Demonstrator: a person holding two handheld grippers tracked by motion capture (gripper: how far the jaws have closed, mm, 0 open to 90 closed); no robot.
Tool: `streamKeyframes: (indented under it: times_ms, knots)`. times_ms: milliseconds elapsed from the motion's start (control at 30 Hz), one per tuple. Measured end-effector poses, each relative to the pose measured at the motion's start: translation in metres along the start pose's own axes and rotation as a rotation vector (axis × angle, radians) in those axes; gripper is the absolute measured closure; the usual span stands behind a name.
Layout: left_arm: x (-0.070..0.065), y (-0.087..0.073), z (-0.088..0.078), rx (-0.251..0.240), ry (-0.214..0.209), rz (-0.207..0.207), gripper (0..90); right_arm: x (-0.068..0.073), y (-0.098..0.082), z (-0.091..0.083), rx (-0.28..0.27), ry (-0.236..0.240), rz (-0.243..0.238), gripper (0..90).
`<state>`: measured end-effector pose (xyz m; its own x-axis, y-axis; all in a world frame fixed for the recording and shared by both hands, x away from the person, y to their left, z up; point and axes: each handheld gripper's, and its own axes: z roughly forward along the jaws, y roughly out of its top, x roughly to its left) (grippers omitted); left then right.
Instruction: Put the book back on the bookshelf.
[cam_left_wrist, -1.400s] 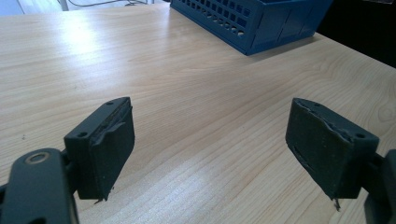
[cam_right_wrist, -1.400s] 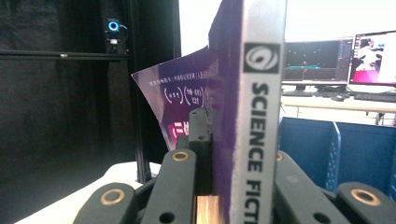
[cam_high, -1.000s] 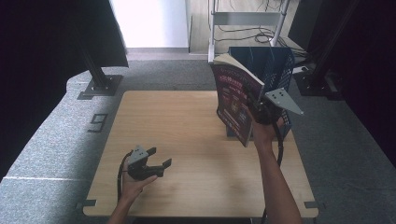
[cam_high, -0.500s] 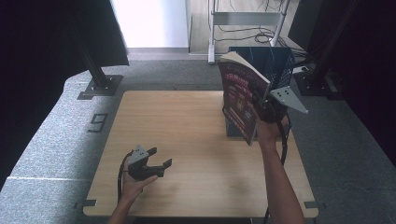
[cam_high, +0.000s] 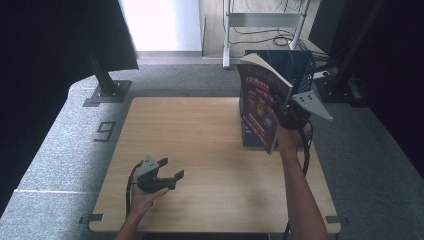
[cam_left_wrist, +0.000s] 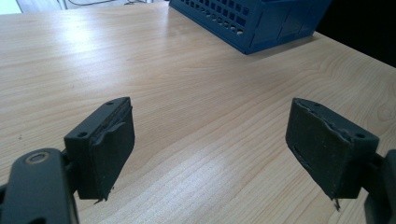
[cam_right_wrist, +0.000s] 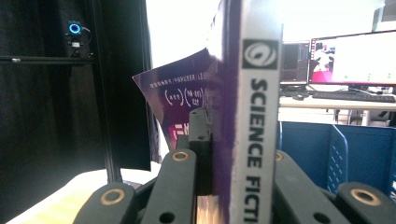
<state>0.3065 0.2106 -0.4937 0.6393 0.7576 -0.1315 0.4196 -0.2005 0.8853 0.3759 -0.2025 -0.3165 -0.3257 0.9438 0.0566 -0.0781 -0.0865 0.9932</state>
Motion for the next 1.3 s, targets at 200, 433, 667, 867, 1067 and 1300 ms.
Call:
streamKeyframes:
  times_ms: [200, 433, 667, 867, 1067, 1300]
  knots:
    - [0.000, 0.000, 0.000, 0.000, 0.000, 0.000, 15.5, -0.002, 0.001, 0.002, -0.002, -0.011, 0.003, 81.7]
    - [0.000, 0.000, 0.000, 0.004, 0.003, -0.003, 15.5, -0.003, 0.002, 0.003, -0.004, -0.021, 0.000, 81.6]
    - [-0.001, 0.000, 0.001, 0.005, 0.002, -0.006, 15.5, -0.007, 0.001, 0.006, -0.002, -0.038, -0.002, 81.6]
    - [-0.001, 0.000, 0.001, 0.006, 0.002, -0.004, 15.5, -0.009, 0.000, 0.014, -0.001, -0.057, -0.002, 81.6]
    - [0.001, 0.001, -0.001, 0.003, 0.003, -0.004, 15.5, -0.012, -0.004, 0.020, 0.001, -0.086, -0.001, 81.6]
    - [0.000, 0.001, 0.000, 0.003, 0.003, -0.004, 15.5, -0.014, -0.007, 0.022, 0.004, -0.099, 0.001, 81.6]
